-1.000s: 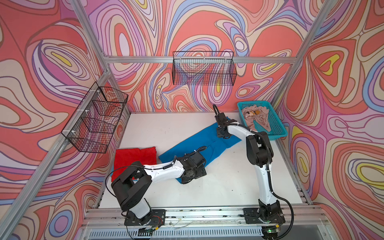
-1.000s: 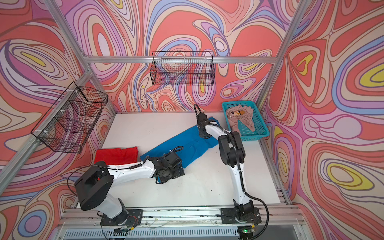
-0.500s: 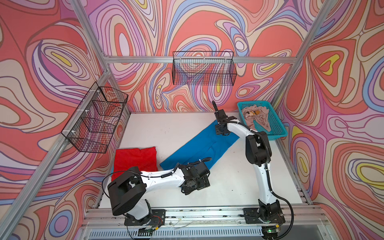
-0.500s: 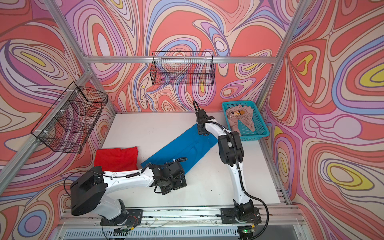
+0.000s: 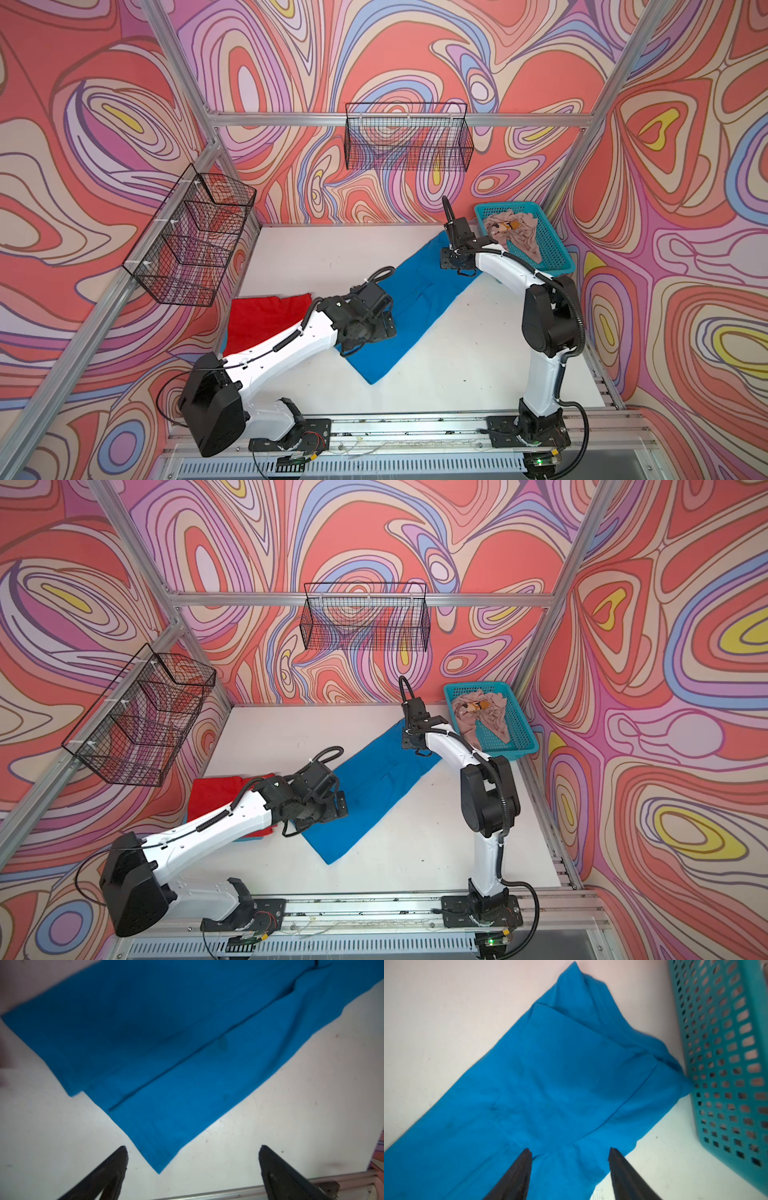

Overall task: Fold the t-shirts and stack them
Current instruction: 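Swing the held strip end toward the robot with left gripper while right holds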

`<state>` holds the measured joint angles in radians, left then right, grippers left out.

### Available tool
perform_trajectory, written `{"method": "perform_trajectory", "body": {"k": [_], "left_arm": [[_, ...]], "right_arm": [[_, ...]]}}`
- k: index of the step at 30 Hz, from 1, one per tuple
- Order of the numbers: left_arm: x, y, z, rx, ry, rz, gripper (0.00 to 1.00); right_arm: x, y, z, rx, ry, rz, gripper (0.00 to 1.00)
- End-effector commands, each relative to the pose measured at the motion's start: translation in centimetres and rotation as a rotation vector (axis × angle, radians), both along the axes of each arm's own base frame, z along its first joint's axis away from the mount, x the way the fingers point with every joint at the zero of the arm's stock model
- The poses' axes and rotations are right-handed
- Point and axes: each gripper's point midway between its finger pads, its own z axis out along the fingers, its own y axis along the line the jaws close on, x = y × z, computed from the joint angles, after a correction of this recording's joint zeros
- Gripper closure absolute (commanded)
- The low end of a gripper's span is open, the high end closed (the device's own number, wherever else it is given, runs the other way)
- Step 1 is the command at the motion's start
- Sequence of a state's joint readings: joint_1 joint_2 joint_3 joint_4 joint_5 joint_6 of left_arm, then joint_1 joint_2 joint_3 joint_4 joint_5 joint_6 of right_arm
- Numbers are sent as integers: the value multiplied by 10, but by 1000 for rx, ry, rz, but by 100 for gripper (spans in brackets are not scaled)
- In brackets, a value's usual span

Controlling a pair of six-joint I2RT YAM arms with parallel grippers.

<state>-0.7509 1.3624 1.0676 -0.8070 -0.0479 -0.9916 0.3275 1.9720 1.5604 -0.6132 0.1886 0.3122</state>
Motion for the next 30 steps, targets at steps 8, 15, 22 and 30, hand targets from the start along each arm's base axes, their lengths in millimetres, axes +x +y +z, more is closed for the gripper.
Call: {"method": "perform_trajectory", "body": {"k": [8, 15, 22, 30], "left_arm": [[67, 47, -24, 231, -73, -17, 0], [74, 51, -68, 164, 15, 68, 0], [54, 52, -112, 176, 155, 96, 0], [17, 39, -124, 78, 233, 129, 1]], "right_arm": [[-5, -19, -59, -13, 85, -91, 38], [8, -21, -76, -35, 116, -94, 38], [14, -13, -99, -18, 148, -64, 38], [28, 5, -110, 31, 141, 16, 38]]}}
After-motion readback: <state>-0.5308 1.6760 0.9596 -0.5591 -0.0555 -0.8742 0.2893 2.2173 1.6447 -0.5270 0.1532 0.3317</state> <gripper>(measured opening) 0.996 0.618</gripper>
